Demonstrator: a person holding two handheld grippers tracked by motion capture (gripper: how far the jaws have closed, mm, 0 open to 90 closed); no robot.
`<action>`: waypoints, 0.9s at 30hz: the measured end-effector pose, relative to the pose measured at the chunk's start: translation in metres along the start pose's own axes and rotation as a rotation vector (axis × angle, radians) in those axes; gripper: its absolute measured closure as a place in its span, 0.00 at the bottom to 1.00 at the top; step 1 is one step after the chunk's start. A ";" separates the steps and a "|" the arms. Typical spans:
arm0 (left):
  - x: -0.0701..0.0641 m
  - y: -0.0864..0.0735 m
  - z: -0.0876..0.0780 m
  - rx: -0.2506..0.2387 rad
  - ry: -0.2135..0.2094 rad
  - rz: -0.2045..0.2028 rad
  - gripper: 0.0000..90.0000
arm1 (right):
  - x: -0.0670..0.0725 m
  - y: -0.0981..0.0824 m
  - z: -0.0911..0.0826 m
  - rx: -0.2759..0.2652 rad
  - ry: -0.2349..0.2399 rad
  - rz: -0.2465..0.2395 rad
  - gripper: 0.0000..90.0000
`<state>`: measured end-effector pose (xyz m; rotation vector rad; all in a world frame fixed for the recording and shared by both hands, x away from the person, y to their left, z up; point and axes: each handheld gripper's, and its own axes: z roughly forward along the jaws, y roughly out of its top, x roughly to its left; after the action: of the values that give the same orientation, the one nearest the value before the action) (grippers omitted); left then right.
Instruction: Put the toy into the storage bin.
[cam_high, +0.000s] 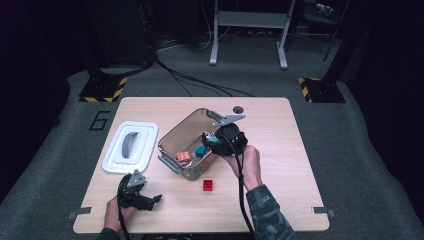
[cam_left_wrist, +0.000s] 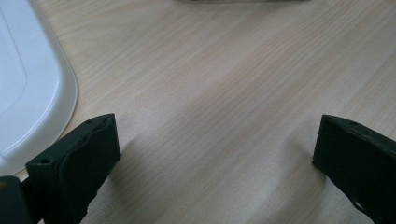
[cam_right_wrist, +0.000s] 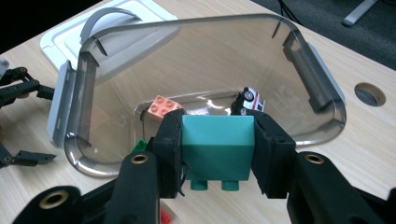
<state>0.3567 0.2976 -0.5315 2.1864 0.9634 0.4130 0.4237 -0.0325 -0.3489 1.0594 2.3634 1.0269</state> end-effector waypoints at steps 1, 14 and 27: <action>0.000 0.000 0.000 0.000 0.000 0.000 0.00 | 0.000 0.002 0.001 -0.001 0.003 -0.009 0.65; 0.000 0.000 0.000 0.000 0.000 0.000 0.00 | 0.015 0.024 0.027 0.065 0.027 -0.025 0.65; 0.000 0.000 0.000 0.002 -0.001 0.003 0.00 | 0.028 0.037 0.061 0.100 0.060 -0.071 0.65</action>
<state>0.3568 0.2978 -0.5314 2.1905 0.9603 0.4128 0.4584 0.0342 -0.3636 0.9843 2.5041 0.9368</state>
